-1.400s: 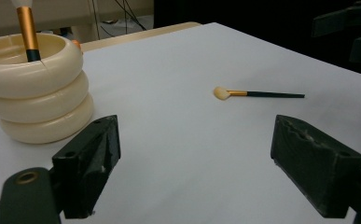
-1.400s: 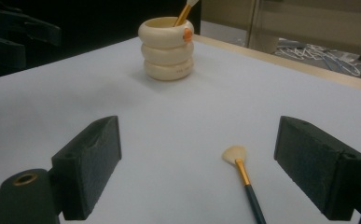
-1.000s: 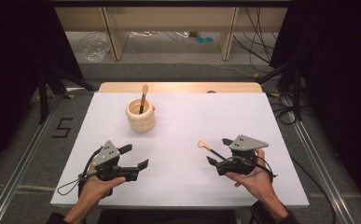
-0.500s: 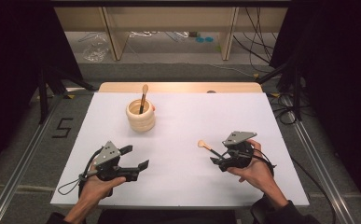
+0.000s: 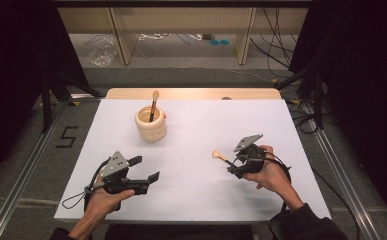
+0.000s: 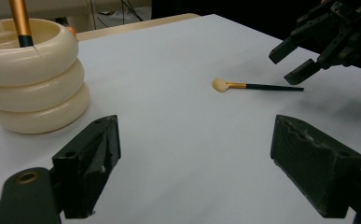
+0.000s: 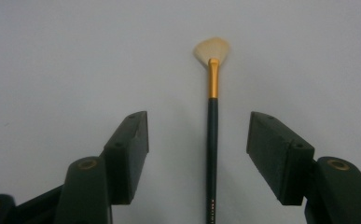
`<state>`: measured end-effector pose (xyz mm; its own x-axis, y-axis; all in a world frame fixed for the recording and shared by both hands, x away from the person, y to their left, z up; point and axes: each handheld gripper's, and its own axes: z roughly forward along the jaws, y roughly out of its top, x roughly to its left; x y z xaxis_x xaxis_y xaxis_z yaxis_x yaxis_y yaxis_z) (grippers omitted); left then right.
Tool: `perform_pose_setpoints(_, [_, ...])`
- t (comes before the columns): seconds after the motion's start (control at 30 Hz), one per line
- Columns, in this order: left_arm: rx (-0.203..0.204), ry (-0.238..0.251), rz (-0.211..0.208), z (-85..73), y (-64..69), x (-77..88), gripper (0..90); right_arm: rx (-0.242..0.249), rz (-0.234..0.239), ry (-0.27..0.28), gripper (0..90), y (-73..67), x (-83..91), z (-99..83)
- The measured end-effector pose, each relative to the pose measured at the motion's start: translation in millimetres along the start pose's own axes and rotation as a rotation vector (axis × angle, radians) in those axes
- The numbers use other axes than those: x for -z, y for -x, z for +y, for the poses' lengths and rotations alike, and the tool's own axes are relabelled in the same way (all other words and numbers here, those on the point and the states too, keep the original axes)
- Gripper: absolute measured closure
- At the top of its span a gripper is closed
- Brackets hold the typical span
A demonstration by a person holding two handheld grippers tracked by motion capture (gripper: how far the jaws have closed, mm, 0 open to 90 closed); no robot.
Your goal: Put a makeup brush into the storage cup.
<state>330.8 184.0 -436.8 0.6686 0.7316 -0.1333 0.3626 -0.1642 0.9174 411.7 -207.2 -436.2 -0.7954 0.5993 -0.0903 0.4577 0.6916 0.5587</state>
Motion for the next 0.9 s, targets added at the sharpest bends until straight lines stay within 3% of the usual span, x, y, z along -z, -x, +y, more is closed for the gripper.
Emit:
perform_pose_setpoints(0.13, [0.000,0.002,-0.001,0.2,0.0,0.3,15.7,0.000,-0.006,-0.015,41.8,5.2,-3.5,3.8])
perform_pose_setpoints(0.17, [-0.014,0.000,-0.002,0.5,-0.6,0.4,15.7,0.002,-0.002,-0.024,41.8,6.0,-4.1,4.8])
perform_pose_setpoints(0.33, [0.001,0.001,-0.004,0.0,0.8,0.3,15.7,0.018,0.031,-0.066,48.2,11.3,-10.5,11.0])
perform_pose_setpoints(0.37, [-0.012,0.001,-0.005,0.3,-0.1,0.6,15.7,0.016,0.039,-0.080,49.6,11.8,-12.1,11.8])
perform_pose_setpoints(0.53, [0.000,0.002,-0.001,0.1,-0.3,0.8,15.7,0.009,0.068,-0.128,54.2,14.8,-20.4,16.2])
perform_pose_setpoints(0.9, [0.001,0.001,-0.004,0.2,0.1,0.8,15.7,-0.013,0.104,-0.179,62.3,21.7,-28.5,15.3])
